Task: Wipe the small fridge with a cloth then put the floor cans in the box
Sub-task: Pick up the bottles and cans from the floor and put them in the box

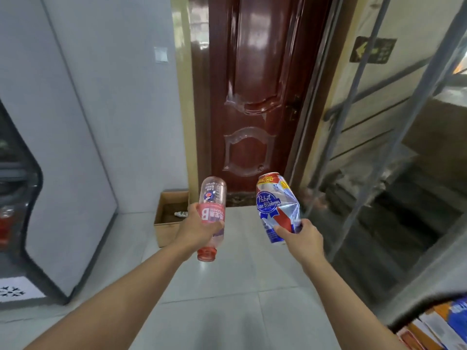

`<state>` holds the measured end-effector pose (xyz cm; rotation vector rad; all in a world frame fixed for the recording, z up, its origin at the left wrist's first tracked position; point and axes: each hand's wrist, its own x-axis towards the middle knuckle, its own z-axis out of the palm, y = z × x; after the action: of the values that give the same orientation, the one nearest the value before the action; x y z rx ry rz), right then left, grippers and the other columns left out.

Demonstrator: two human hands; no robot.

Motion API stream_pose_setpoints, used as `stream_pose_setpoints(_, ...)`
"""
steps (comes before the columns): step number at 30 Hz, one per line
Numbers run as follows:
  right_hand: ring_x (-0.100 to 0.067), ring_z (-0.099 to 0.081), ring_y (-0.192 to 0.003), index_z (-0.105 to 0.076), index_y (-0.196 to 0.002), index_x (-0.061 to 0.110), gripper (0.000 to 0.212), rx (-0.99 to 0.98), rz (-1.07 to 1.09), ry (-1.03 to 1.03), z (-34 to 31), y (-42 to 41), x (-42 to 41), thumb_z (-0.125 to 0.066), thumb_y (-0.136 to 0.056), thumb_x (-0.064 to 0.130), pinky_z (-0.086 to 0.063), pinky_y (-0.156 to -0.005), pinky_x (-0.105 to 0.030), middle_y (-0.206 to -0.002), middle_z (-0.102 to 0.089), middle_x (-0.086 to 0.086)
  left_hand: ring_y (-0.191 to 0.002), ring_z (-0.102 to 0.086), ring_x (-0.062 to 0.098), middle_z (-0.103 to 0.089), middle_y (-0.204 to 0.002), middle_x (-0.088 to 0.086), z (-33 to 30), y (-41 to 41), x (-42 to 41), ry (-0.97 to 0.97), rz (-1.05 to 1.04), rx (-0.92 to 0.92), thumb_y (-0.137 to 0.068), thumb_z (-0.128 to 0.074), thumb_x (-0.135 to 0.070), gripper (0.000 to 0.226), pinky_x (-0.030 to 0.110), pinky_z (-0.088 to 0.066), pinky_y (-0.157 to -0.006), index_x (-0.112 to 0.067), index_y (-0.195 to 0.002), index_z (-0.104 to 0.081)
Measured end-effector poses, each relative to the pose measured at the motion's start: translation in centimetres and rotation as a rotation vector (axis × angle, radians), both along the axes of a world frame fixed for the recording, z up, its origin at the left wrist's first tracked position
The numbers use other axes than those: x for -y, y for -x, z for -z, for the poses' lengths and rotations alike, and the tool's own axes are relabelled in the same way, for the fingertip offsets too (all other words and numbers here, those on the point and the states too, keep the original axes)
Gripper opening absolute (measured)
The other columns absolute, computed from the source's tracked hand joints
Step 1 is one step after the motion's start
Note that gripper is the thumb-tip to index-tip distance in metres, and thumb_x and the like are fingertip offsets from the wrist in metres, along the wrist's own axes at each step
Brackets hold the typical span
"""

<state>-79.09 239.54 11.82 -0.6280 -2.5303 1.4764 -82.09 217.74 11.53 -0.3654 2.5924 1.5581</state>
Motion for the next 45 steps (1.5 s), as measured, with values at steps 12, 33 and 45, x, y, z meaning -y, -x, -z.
stream_pose_setpoints(12, -0.021, -0.063, -0.097, -0.05, -0.122, 0.012, 0.06, 0.037, -0.097, -0.025, 0.7, 27.0, -1.2, -0.074, -0.076, 0.042, -0.054, -0.079, -0.033, -0.116, -0.062, -0.006, -0.102, -0.061, 0.027, -0.057, -0.12, 0.01, 0.5, 24.4, -1.1, -0.084, -0.112, -0.007, -0.075, -0.076, -0.026, 0.073, 0.048, -0.052, -0.09, -0.016, -0.133, -0.035)
stream_pose_setpoints(33, -0.021, -0.058, -0.082, -0.058, -0.101, 0.008, 0.048, 0.065, -0.723, -0.1, 5.1, 71.3, 8.1, -0.078, -0.071, 0.039, -0.043, -0.07, -0.026, -0.103, -0.065, -0.008, -0.09, -0.062, 0.021, -0.056, -0.11, 0.003, 5.3, 54.1, 5.1, -0.174, -0.663, 0.068, -0.071, -0.078, -0.023, 0.082, 0.038, -0.055, -0.075, -0.02, -0.135, -0.026)
stream_pose_setpoints(45, -0.014, -0.058, -0.082, -0.053, -0.112, 0.009, 0.056, 0.159, -0.988, -0.21, 11.6, 84.8, 19.1, -0.077, -0.072, 0.041, -0.048, -0.07, -0.025, -0.104, -0.061, -0.003, -0.09, -0.062, 0.024, -0.054, -0.107, 0.003, 12.7, 64.4, 12.3, -0.163, -0.916, 0.156, -0.072, -0.076, -0.023, 0.081, 0.034, -0.053, -0.068, -0.017, -0.135, -0.025)
